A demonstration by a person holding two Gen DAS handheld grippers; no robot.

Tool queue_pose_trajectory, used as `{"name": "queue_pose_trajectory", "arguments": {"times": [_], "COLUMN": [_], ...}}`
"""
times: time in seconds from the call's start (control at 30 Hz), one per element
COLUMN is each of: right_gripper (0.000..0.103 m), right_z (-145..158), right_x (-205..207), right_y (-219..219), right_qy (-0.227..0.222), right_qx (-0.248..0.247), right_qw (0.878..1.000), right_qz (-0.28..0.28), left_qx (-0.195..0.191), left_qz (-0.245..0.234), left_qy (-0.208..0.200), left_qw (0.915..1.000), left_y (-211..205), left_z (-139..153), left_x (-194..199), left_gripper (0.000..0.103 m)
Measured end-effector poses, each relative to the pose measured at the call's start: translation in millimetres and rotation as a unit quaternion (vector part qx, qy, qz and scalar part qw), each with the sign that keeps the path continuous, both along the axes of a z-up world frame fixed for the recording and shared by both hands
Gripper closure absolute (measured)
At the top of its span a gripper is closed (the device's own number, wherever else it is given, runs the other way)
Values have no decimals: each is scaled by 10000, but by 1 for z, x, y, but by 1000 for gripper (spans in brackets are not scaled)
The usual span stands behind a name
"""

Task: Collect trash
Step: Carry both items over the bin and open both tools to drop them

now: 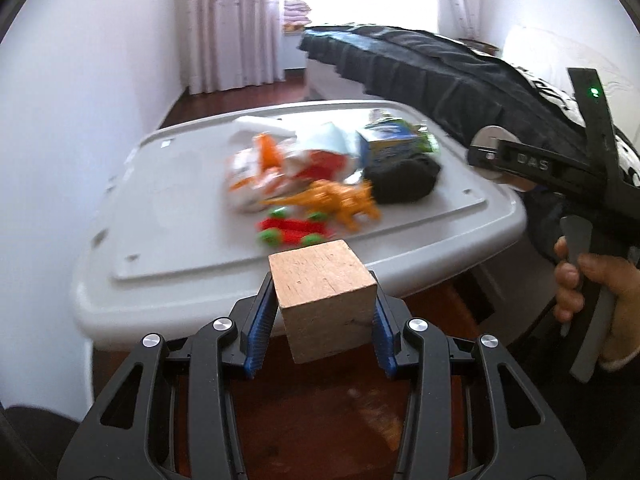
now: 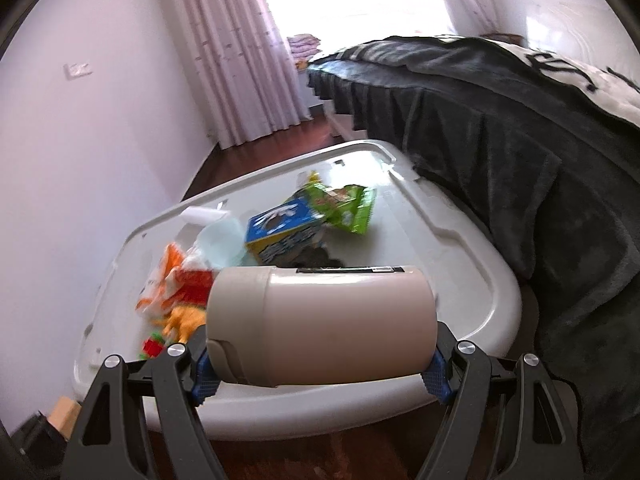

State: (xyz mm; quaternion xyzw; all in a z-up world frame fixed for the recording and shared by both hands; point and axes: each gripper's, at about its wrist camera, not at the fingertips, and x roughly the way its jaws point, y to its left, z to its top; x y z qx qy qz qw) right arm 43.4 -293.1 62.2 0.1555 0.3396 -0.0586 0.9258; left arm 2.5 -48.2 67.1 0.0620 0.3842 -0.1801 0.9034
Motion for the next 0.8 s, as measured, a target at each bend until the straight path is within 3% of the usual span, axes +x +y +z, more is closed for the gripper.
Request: {"name": "queue_pose_trajectory", "arguments": {"times": [0.2,0.33,0.57,0.8], "right_gripper": [27,27,27,27], "right_z": [0,-5,-34,-74], "right_x": [-27,-53,-92,-87], "right_y": [31,56,98,126], "right_qy": [-143,-146,397,1329], "right_qx": [-303,-530,-660,-953], "right_qw": [9977,9940,9871,9744], "right_qz": [584,943,1402,1540], "left_qx": [111,220,564,567], "left_qz": [340,486,536,997], "left_qy": [50,376,981,2021], "left_qw": [9993,9979,9921,9726], "left_y": [37,48,47,50], "left_z": [-4,-24,-59,-108], "left_x": [-24,-44,-51,-14], "left_gripper": [61,61,61,61]}}
